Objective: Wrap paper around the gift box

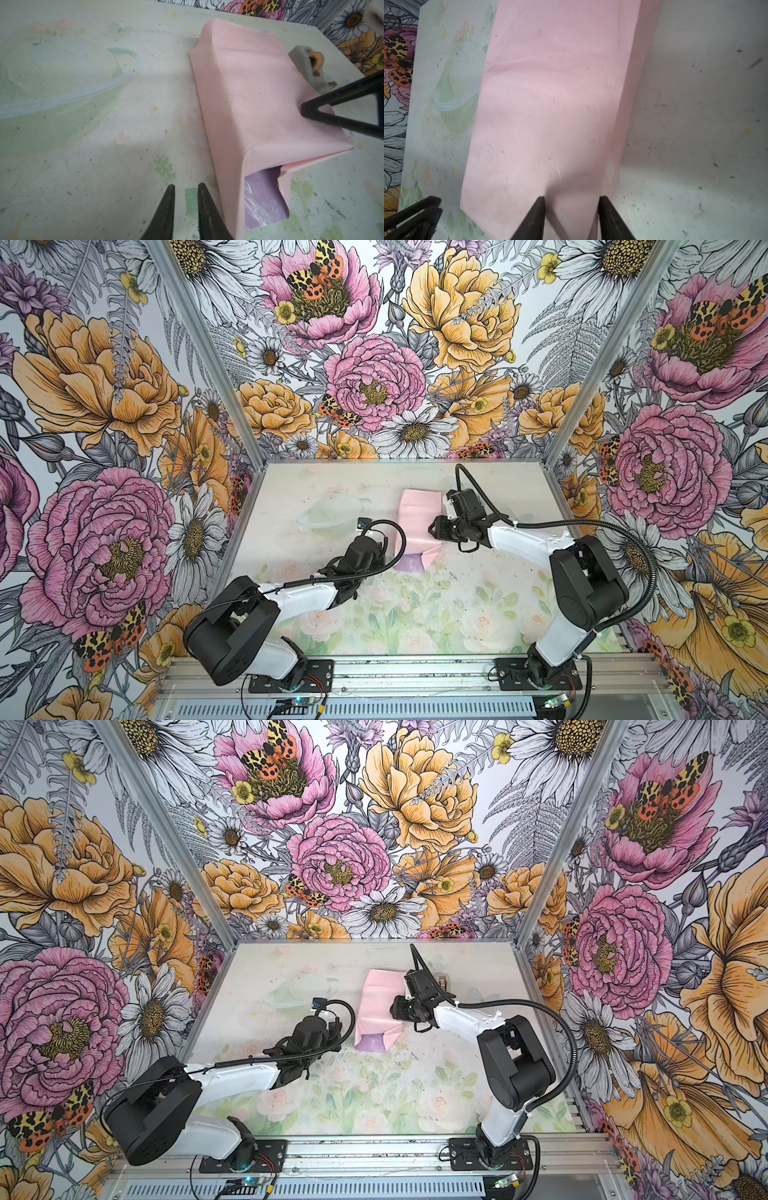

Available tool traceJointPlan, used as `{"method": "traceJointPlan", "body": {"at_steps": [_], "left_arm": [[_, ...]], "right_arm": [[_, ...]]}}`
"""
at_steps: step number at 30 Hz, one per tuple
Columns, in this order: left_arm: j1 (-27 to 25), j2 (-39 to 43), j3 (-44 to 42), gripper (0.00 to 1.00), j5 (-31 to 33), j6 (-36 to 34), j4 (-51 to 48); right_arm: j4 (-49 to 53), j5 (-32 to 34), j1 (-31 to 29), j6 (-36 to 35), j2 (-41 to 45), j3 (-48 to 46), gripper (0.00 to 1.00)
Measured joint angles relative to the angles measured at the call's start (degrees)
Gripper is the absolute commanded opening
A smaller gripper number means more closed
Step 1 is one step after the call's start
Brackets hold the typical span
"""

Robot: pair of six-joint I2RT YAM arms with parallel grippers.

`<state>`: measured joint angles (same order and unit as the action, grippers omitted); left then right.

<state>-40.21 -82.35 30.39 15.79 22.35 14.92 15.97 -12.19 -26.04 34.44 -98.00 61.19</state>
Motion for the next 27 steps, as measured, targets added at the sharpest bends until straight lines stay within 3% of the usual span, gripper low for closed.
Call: {"method": "traceJointPlan", "body": {"at_steps": [9, 27], "left_arm": [[-0.7, -10.8, 1.6, 0.16, -7.6, -0.4, 4.0], [-2.1, -20.9, 5.9, 0.15, -14.8, -1.6, 16.9]], "right_arm": [[0.0, 0.4, -0.2, 0.0, 0.0, 0.0, 0.42], [-0.4, 0.8, -0.5, 0.0, 0.0, 0.0, 0.41]]}}
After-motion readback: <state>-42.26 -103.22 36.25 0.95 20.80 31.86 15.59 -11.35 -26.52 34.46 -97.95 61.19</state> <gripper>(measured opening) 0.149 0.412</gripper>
